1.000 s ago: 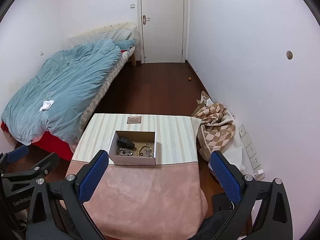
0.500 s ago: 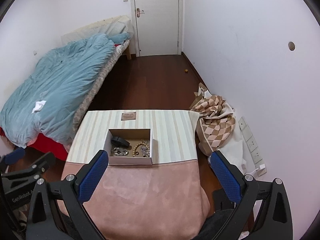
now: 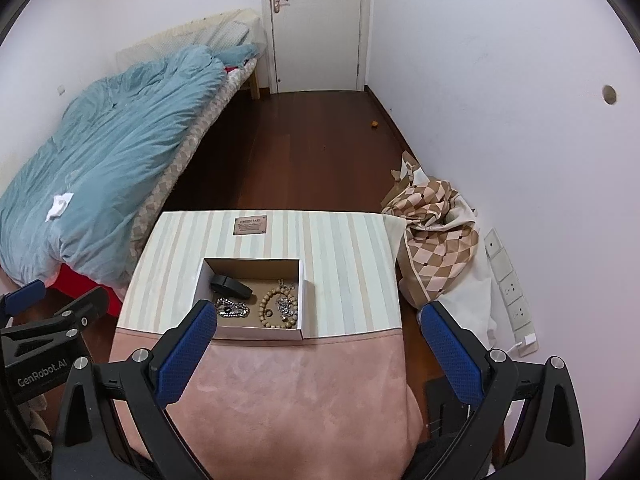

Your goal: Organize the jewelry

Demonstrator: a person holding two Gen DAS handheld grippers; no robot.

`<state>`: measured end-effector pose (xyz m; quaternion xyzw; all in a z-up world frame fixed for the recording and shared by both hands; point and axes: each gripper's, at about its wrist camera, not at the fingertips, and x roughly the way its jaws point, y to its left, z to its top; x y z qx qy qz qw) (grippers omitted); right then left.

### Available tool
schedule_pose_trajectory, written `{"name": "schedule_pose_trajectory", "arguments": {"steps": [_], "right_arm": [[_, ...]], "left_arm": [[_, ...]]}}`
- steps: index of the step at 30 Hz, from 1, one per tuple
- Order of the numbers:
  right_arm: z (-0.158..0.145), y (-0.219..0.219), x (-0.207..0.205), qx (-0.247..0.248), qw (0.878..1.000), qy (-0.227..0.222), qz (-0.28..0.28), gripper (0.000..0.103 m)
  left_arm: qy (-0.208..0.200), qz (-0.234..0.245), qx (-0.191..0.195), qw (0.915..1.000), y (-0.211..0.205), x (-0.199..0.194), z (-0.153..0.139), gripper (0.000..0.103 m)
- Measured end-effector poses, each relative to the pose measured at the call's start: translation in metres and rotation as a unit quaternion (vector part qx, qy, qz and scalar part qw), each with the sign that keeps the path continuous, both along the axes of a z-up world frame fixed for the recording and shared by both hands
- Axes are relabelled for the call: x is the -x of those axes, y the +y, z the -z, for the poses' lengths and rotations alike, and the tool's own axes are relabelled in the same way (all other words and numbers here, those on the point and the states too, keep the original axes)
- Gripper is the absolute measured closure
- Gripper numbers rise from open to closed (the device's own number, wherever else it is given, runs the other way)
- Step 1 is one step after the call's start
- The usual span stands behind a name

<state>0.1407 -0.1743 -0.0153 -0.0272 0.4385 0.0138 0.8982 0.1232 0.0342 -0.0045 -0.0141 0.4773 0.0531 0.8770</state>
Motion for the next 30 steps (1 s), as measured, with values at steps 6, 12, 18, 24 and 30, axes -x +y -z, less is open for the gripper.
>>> {"name": "schedule_pose_trajectory", "arguments": {"steps": [6, 12, 18, 24, 30], "right_arm": [[0.009, 0.003, -0.015, 0.010, 1.000, 0.016, -0.003, 0.000], [0.016, 0.005, -0.020, 0.013, 1.000, 0.028, -0.006, 0.000], [0.019, 0.006, -0.019, 0.012, 0.999, 0.034, -0.008, 0.000], [0.020, 0.010, -0.018, 0.014, 0.999, 0.037, -0.012, 0.000], [0.019, 0.011, -0.018, 0.015, 0.999, 0.037, -0.013, 0.000]], "left_arm": [[0.010, -0.003, 0.002, 0.9999, 0.001, -0.009, 0.007, 0.000], [0.015, -0.003, 0.003, 0.9999, 0.001, -0.011, 0.010, 0.000], [0.016, -0.002, 0.003, 0.9999, 0.003, -0.012, 0.011, 0.000], [0.016, 0.001, 0.009, 0.9998, 0.004, -0.011, 0.013, 0.000], [0.015, 0.000, 0.009, 0.9998, 0.005, -0.011, 0.014, 0.000]]}}
